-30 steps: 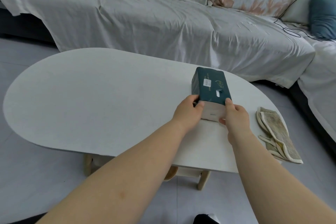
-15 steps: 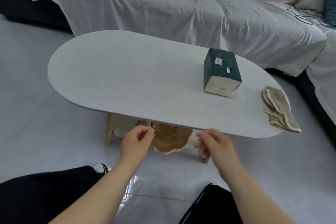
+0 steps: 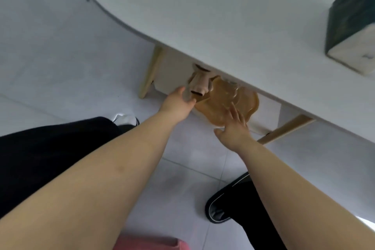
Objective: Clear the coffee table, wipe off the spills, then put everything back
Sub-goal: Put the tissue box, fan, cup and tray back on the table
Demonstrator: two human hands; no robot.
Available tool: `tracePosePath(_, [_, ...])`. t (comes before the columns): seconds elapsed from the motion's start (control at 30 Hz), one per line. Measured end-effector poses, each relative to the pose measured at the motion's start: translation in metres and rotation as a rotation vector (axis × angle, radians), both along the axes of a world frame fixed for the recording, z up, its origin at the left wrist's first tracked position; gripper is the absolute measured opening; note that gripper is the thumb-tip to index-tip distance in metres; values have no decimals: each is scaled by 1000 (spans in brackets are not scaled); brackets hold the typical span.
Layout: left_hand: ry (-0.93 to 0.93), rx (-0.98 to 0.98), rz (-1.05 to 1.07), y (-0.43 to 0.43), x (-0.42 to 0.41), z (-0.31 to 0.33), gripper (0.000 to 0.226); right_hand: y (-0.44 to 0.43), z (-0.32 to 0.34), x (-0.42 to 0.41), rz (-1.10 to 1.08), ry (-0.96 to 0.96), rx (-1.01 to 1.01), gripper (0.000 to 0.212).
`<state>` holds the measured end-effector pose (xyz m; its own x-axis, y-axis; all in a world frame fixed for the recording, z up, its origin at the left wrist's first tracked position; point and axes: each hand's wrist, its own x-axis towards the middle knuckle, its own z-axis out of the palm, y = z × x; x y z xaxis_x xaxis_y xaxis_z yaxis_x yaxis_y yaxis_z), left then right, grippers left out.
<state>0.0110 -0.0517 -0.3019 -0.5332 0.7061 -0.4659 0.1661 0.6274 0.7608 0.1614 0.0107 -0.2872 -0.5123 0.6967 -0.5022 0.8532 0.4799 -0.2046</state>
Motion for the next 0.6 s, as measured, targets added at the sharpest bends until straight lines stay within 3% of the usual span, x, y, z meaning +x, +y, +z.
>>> tracePosePath(0.2, [13, 93, 42, 29, -2, -14, 52, 6, -29, -7, 36, -57, -35, 71])
tracePosePath(0.4, [-143, 49, 121, 52, -4, -27, 69, -2, -45, -2, 9, -48, 18, 67])
tracePosePath(0.5, [-262, 95, 229, 63, -2, -30, 74, 2, -47, 2, 20, 9, 76, 63])
tracePosePath(0.6, [-294, 123, 288, 69, -1, -31, 70, 13, -44, 1, -157, 223, 137, 51])
